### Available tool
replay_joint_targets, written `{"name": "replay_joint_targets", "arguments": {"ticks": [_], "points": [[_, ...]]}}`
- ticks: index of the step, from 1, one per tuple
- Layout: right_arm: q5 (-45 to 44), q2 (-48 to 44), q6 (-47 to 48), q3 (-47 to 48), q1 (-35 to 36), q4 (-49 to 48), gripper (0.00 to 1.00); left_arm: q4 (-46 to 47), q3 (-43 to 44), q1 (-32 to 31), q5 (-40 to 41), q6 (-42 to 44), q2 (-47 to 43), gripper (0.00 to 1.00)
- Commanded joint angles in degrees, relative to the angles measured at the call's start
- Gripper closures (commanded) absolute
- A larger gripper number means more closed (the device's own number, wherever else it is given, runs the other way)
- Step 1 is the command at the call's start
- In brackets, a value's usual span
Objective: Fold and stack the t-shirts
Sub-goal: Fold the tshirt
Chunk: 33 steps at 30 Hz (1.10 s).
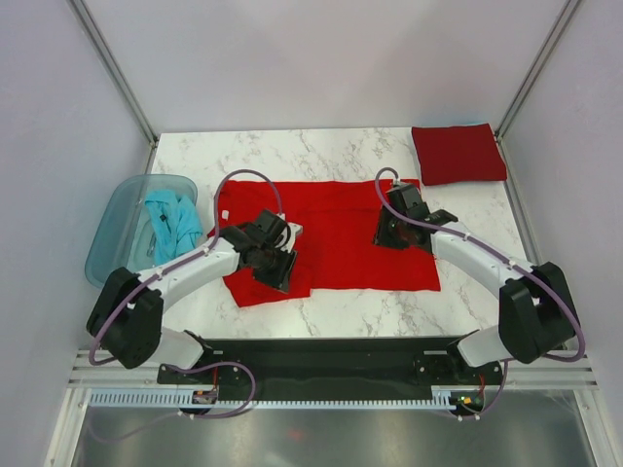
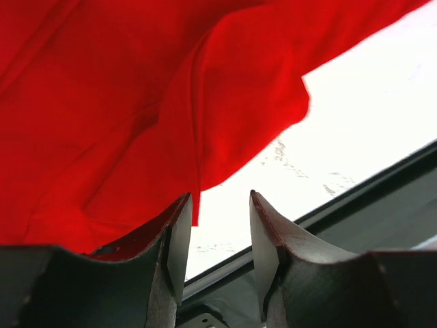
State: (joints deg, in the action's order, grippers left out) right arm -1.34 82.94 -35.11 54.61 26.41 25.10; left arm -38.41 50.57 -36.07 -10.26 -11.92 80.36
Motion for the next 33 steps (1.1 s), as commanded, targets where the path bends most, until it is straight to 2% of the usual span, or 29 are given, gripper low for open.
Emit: {"name": "replay_joint_targets", "arguments": {"ticks": [1,4,11,16,19,21,22,24,27,30,33], "points": [[3.0,-3.4,2.1,-0.3,-1.5,-0.8,0.63,-0.7,1.7,-1.1,5.2,-1.2,2.7,0.53],[4.6,-4.0,2.2,-0.6,-2.5,-1.4,0.63,-3.5,3.0,-1.8,9.3,-2.5,5.2,0.54],[6.0,-4.6,2.7,-0.6,-2.9,-2.1,0.63,-4.7,4.7,-2.9,12.6,-2.8,8.1,0.55],[5.4,-5.5,1.6,-0.9,-3.4,-2.2,0.63,-5.8,5.5,-4.3,14.1,-2.8,9.4,0.64],[3.7,-6.3,0.4,-1.5,-3.9,-2.2,0.64,-6.3,5.7,-4.3,15.1,-2.6,8.2,0.74],[3.1,-6.2,-0.2,-1.8,-4.3,-2.2,0.63,-6.7,5.9,-4.3,15.8,-2.3,7.5,0.87],[2.6,-6.1,-0.7,-1.9,-4.4,-2.1,0.64,-7.1,5.9,-4.3,16.0,-2.1,7.3,0.89],[1.7,-6.0,-1.2,-2.2,-4.8,-2.2,0.64,-7.6,6.2,-4.4,16.5,-1.8,6.7,0.86],[-0.7,-5.6,-2.0,-2.6,-5.1,-2.1,0.63,-8.0,6.6,-4.3,16.4,-0.9,5.9,0.74],[-2.1,-5.0,-3.2,-2.8,-5.3,-2.2,0.63,-8.0,6.8,-4.4,16.3,0.2,5.9,0.82],[-2.1,-5.2,-3.7,-2.8,-5.4,-2.2,0.63,-8.1,6.9,-4.4,15.5,1.2,6.4,0.78]]}}
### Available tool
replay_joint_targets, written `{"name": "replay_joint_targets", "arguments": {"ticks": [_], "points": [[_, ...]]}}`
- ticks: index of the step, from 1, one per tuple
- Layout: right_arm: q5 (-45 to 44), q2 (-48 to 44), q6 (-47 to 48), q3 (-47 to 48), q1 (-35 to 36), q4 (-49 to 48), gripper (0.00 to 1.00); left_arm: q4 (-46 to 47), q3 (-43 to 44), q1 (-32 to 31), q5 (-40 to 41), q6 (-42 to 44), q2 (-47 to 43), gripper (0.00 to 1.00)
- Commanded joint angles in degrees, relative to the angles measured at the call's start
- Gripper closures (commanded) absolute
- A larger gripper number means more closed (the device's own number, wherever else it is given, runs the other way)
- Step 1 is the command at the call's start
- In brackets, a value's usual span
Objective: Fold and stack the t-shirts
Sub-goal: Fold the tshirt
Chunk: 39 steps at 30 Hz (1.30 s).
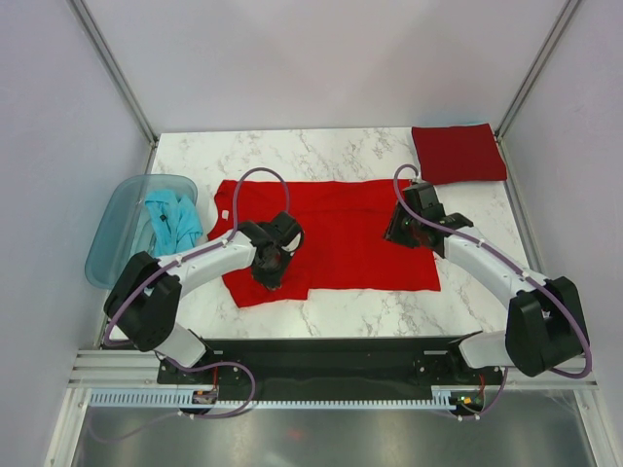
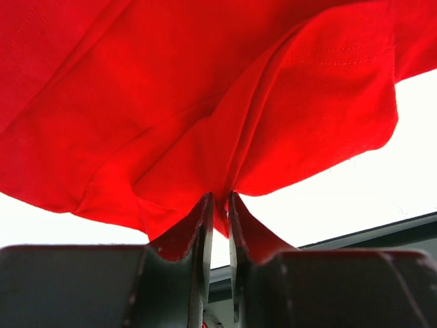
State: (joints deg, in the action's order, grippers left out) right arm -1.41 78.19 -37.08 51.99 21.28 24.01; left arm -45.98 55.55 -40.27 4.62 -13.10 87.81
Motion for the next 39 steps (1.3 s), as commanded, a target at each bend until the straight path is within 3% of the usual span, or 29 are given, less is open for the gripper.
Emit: {"name": "replay_joint_targets", "arguments": {"ticks": [1,5,9,15,23,28,33,39], "points": [[-2.3,-0.8,-1.9,-0.3,-0.3,-1.0,0.63,-0.5,1.9,-0.2,0.7,2.6,-0.9,0.77],[-2.5,-2.1,-2.6,-0.5,-0.3,-1.0,0.63,-0.6,2.0,0.0,1.7,3.0,-0.7,0.76],[-5.4,-2.4,-3.2,-0.6,-0.3,-0.5,0.64,-0.5,2.4,0.0,1.9,3.1,-0.4,0.98],[-13.2,-1.3,-10.1,-0.3,-3.0,1.7,0.60,-1.0,3.9,0.0,6.9,3.8,-0.2,0.98],[-18.6,9.3,-12.1,7.9,-5.7,9.8,0.60,-1.1,5.5,0.0,14.0,7.0,-4.8,0.98],[-23.8,3.4,-16.5,0.6,-7.5,12.0,0.61,-1.1,5.7,0.3,15.9,8.8,-7.2,0.98],[-21.5,-6.2,-21.3,-9.4,-8.4,12.1,0.61,-1.1,6.5,0.3,16.1,9.8,-9.8,0.98],[-21.5,-8.6,-22.9,-14.4,-9.0,11.8,0.63,-1.1,6.9,0.5,17.1,11.1,-11.7,0.98]]}}
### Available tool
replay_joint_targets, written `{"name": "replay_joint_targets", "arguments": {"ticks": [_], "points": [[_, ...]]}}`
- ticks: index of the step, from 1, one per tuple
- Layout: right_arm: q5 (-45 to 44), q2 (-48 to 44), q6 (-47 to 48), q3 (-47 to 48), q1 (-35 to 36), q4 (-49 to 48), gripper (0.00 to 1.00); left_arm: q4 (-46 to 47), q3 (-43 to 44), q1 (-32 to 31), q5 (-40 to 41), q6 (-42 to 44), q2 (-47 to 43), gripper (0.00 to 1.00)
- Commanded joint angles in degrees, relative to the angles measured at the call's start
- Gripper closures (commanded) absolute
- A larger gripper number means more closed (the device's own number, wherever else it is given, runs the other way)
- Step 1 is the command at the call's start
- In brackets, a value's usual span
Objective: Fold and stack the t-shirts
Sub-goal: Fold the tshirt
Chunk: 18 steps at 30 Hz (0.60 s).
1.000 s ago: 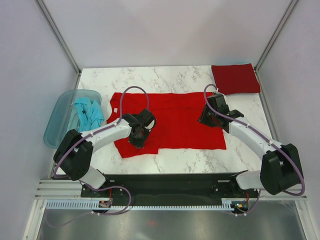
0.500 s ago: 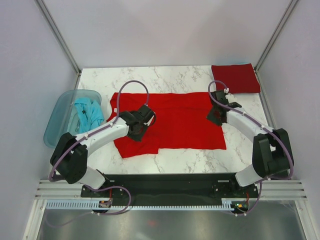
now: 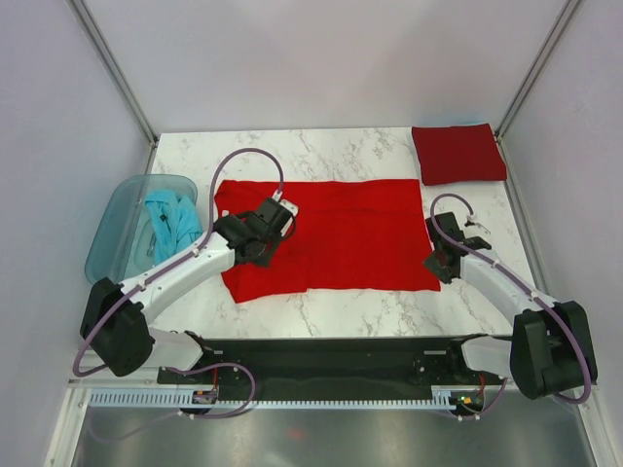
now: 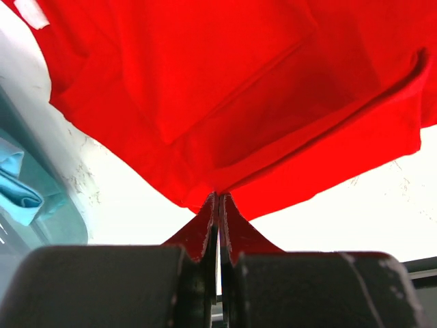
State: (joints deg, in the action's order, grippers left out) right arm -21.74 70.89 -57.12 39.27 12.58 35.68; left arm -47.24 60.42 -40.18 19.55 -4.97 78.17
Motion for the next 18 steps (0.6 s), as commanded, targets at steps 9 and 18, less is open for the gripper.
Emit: {"name": "replay_joint_targets", "arguments": {"ticks": [9,18], "points": [[-1.6,-2.4,-5.6,-5.3,-0.2,0.3,0.64,0.0,2.1,1.1,3.5,3.0,-4.3,0.98],[-3.2,-3.8,-7.6,-7.7,-0.3,0.1,0.63,-0.3,1.0,1.7,3.8,3.0,-4.7,0.98]]}}
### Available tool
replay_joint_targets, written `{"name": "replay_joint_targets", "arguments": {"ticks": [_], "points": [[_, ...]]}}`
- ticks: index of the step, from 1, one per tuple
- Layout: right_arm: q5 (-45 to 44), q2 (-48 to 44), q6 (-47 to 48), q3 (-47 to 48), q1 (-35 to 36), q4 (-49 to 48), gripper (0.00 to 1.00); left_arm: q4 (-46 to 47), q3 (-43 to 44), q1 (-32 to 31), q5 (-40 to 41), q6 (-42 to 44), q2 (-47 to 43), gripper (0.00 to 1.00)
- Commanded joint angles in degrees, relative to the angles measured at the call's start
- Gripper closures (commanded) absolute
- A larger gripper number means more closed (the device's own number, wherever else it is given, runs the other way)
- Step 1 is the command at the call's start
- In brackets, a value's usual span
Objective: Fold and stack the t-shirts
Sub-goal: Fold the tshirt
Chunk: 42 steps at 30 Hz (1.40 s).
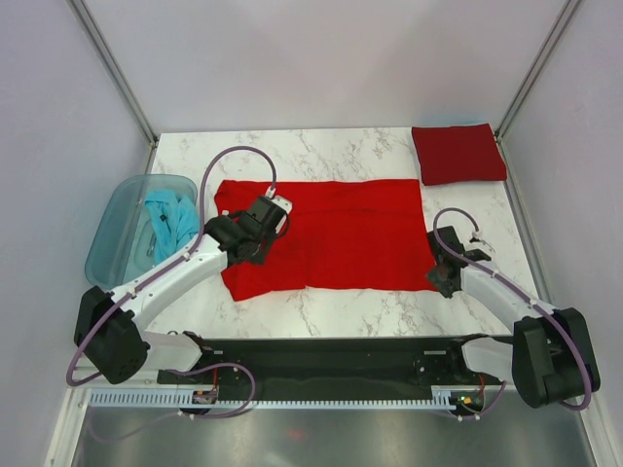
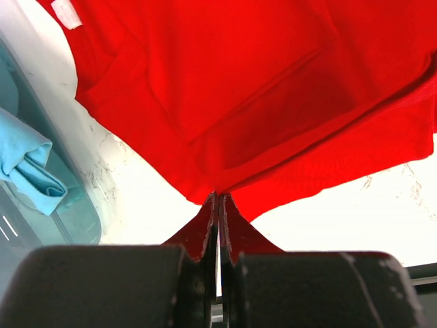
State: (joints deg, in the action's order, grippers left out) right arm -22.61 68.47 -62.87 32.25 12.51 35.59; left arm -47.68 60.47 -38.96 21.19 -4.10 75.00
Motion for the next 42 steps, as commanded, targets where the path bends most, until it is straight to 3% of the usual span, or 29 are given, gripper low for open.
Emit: {"name": "replay_joint_targets", "arguments": {"ticks": [1,13,25,27,28,29,42], "points": [[-2.4,-1.7,-1.8,-0.8,-0.2,0.3,0.63,0.1,1.0,0.5,2.4,2.2,-1.6,0.98],[-1.6,-4.8,-4.4,-0.6,-0.2,2.6,0.62,-0.1,1.3,0.9,2.6,2.2,-1.6,0.98],[-0.9,-0.7,-3.9,-3.0,-0.2,-1.2,0.64,-0.3,1.8,1.0,2.6,2.1,-1.3,0.98],[-1.6,-0.4,-3.4,-2.8,-0.2,-1.1,0.71,-0.4,2.0,1.0,3.2,2.3,-1.5,0.98],[-1.9,-0.5,-3.1,-2.5,-0.2,-1.1,0.79,-0.4,2.1,1.0,3.4,2.3,-1.6,0.98],[-2.1,-0.7,-2.9,-2.5,-0.2,-1.1,0.98,-0.7,2.5,1.0,3.6,2.4,-2.0,0.98],[-2.4,-4.5,8.2,3.2,-0.2,-1.8,1.00,-1.7,7.7,2.8,6.8,5.6,-4.3,0.98]]}}
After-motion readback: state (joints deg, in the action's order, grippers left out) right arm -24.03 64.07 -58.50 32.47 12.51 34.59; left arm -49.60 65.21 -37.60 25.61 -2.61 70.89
